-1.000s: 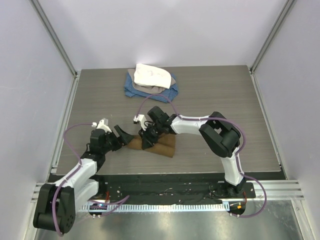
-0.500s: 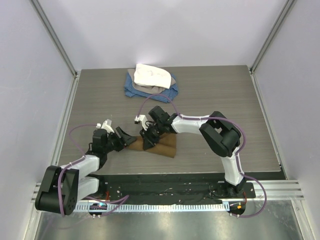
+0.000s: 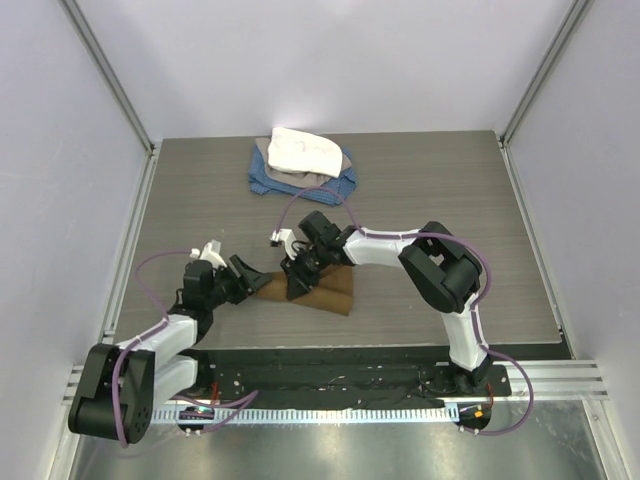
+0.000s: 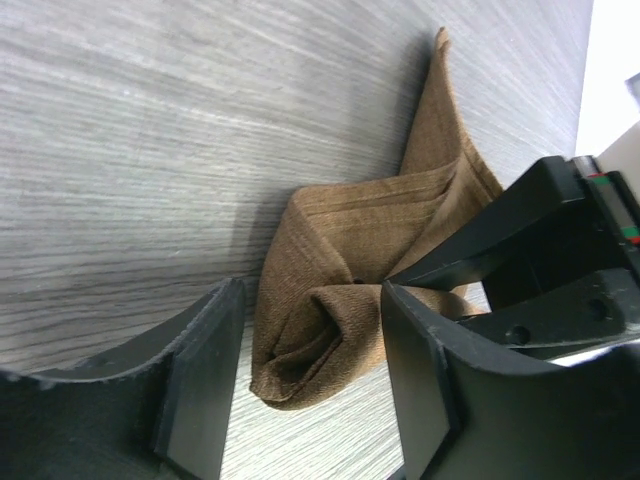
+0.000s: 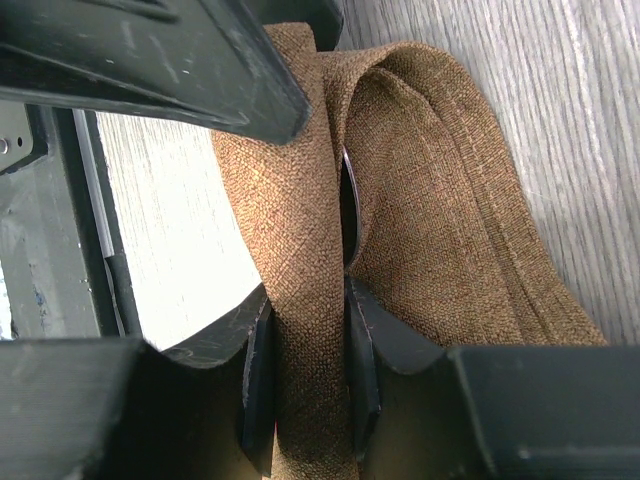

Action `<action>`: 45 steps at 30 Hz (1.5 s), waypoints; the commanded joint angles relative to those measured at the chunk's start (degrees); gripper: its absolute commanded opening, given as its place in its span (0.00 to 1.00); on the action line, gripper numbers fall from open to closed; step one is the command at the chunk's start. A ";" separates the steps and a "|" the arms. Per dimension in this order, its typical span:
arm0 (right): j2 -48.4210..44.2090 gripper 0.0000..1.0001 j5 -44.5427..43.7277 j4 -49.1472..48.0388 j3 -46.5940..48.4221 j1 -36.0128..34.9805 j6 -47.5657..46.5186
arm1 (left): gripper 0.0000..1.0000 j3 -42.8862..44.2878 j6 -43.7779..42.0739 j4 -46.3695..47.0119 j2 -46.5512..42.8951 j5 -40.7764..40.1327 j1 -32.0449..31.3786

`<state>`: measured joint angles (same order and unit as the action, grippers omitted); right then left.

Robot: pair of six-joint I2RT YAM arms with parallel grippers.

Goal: Fold the napkin, place the utensils inside, and roll it up
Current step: Roll the napkin with the utensil

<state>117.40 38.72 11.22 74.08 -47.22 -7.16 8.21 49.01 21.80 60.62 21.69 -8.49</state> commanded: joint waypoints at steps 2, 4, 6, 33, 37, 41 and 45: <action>1.95 0.33 -1.98 3.28 0.62 0.55 -0.05 | 0.58 0.32 -0.50 1.66 2.13 1.42 0.14; 2.04 0.33 -1.98 3.37 0.71 0.55 0.04 | 0.56 0.41 -0.50 2.02 2.83 1.60 0.05; 2.21 0.33 -1.81 3.37 0.89 0.55 0.13 | 0.53 0.32 -0.24 2.71 4.06 2.03 -0.03; -18.54 0.88 -56.99 -16.66 -15.37 -18.95 -10.94 | 0.00 13.31 0.73 -19.77 9.07 -0.78 0.05; -15.37 0.88 -62.18 -23.95 -16.95 -22.38 -13.75 | 0.00 15.08 0.64 -21.63 9.16 -0.51 0.49; -11.77 0.88 -65.52 -28.18 -17.04 -23.79 -15.95 | 0.00 15.70 0.64 -23.38 9.60 0.45 1.19; -8.69 0.88 -65.52 -29.41 -16.60 -23.97 -16.92 | 0.00 15.87 0.99 -23.12 10.57 2.47 1.81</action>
<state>107.13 -22.90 -11.88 56.99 -70.78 -21.52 22.46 49.71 0.08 70.22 22.39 -7.66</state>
